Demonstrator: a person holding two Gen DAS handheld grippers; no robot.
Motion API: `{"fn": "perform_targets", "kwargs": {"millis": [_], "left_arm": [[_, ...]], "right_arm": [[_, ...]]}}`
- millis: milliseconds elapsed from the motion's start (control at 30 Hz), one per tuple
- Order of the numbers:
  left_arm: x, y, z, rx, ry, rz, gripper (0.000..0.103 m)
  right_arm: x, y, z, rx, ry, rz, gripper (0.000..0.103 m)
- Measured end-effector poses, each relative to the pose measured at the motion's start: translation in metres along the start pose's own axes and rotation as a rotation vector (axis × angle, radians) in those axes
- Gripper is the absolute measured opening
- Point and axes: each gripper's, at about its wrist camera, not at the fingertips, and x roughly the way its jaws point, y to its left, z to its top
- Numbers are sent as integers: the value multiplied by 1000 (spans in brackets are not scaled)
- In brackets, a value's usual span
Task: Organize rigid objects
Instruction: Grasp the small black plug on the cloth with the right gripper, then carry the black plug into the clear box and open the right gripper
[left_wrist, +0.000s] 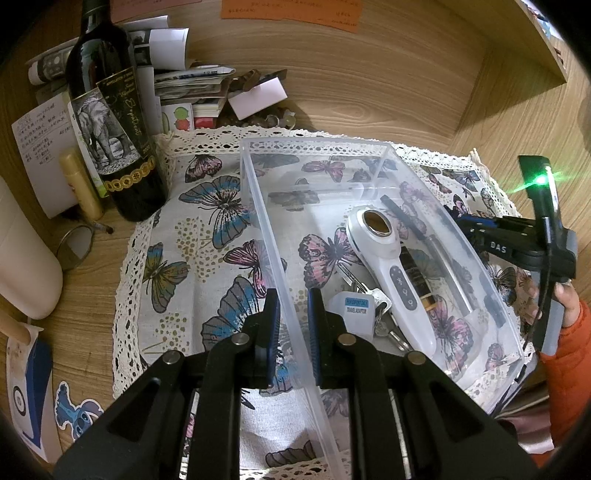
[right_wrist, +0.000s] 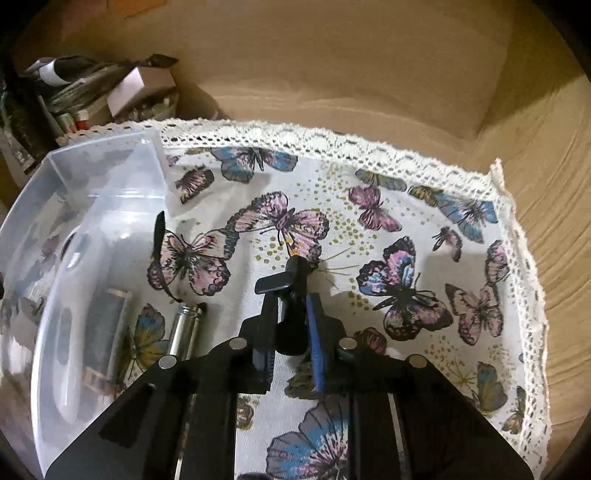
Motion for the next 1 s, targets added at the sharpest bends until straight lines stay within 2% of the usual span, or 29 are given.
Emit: {"fn": "perform_targets", "kwargs": {"millis": [367, 700, 1000], "left_arm": [[0, 1, 0, 0, 0, 0, 14], [0, 1, 0, 1, -1, 0, 14], [0, 1, 0, 1, -1, 0, 14]], "right_arm": [[-51, 10, 6, 4, -124, 59, 14], [-104, 56, 14, -82, -266, 152, 14], [-107, 99, 14, -163, -274, 245, 14]]}}
